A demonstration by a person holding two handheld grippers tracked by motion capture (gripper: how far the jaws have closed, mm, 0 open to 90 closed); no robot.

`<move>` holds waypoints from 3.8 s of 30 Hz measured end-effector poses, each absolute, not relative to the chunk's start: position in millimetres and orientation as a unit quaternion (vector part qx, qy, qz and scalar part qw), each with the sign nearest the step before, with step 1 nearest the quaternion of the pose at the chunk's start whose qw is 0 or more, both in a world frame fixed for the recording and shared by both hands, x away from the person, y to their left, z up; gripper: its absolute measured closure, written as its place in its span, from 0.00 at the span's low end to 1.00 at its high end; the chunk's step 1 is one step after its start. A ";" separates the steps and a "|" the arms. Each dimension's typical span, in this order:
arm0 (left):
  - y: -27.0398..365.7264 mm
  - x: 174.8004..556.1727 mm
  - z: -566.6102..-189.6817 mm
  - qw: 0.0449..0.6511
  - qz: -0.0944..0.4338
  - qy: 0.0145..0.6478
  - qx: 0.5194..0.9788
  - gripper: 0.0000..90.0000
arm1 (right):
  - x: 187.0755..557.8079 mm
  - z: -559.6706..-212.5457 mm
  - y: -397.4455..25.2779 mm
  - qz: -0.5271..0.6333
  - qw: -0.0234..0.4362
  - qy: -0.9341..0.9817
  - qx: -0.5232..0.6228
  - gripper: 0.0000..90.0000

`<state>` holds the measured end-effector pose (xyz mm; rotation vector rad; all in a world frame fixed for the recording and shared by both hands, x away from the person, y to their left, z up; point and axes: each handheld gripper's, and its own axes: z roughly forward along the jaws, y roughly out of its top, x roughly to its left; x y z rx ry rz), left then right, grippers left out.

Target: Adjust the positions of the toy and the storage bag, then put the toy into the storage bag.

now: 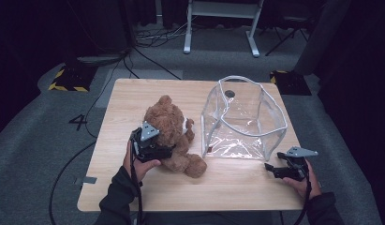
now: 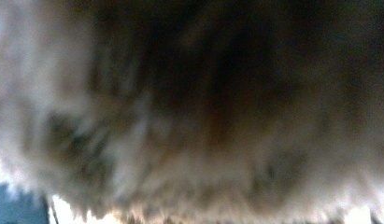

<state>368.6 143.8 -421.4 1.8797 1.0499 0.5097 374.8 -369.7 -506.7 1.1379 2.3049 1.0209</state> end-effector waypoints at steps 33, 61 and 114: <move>129.0 398.5 -437.5 0.438 0.220 0.422 0.763 0.48 | 374.8 -506.8 -369.7 0.363 0.187 0.819 0.404 0.22; 132.7 452.0 -444.6 0.464 0.241 0.416 0.745 0.54 | 374.8 -506.7 -369.7 0.363 0.187 0.819 0.404 0.22; 143.5 436.7 -428.3 0.528 0.248 0.405 0.704 0.58 | 375.0 -506.7 -369.7 0.363 0.186 0.819 0.403 0.22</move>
